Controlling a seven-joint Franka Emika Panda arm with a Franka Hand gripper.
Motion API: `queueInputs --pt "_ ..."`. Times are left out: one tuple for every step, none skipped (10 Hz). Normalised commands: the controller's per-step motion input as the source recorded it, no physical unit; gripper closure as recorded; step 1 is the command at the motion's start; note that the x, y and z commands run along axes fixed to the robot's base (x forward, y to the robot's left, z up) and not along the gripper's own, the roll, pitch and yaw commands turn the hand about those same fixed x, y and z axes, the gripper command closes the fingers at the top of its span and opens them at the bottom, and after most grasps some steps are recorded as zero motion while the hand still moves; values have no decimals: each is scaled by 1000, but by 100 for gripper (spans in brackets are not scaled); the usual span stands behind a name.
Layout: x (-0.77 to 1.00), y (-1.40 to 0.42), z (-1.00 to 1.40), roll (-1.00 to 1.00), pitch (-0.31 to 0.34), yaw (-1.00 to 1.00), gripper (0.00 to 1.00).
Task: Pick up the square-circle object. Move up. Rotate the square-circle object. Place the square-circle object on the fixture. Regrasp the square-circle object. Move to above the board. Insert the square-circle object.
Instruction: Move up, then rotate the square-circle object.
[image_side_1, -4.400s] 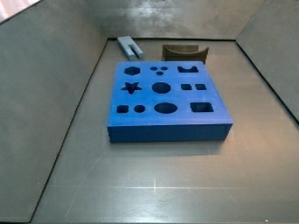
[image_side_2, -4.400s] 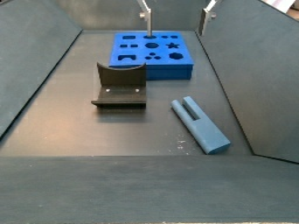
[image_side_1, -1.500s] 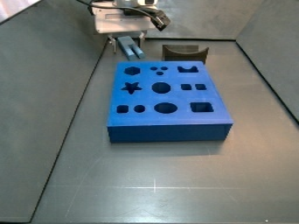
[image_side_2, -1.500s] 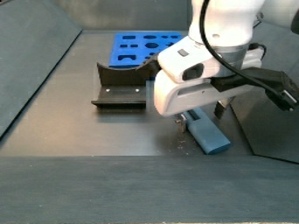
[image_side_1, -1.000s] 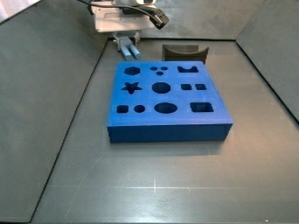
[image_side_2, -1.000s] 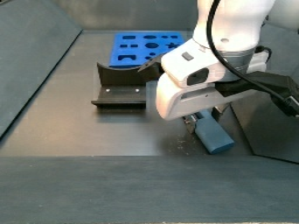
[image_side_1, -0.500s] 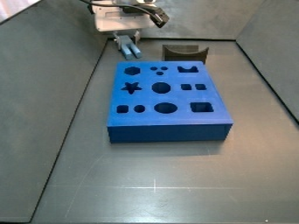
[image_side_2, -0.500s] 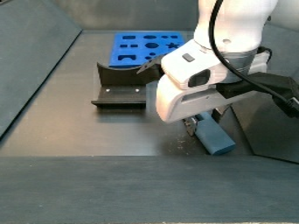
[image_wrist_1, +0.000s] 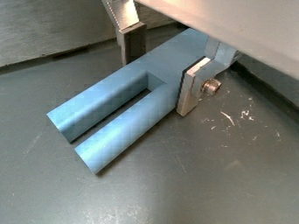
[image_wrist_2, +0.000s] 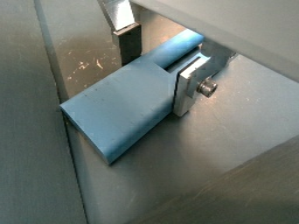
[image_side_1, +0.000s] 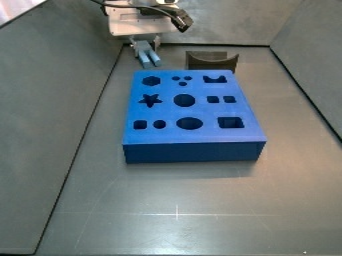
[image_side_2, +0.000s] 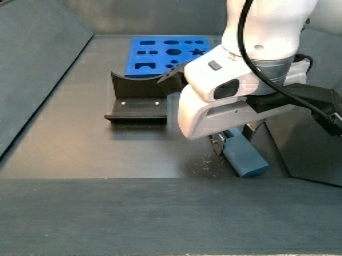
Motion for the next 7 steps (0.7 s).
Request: queueInputs --pt "2 -4 835 -6 6 22 100" --pt "-19 -11 719 0 53 10 100" --pt "-11 -13 608 19 79 -3 100" --pt "-10 -8 531 31 99 -8 100" --pt "-8 -2 388 59 124 -10 100" --pt "-11 -5 288 80 135 -7 100" --pt "-59 -1000 0 0 0 0 100"
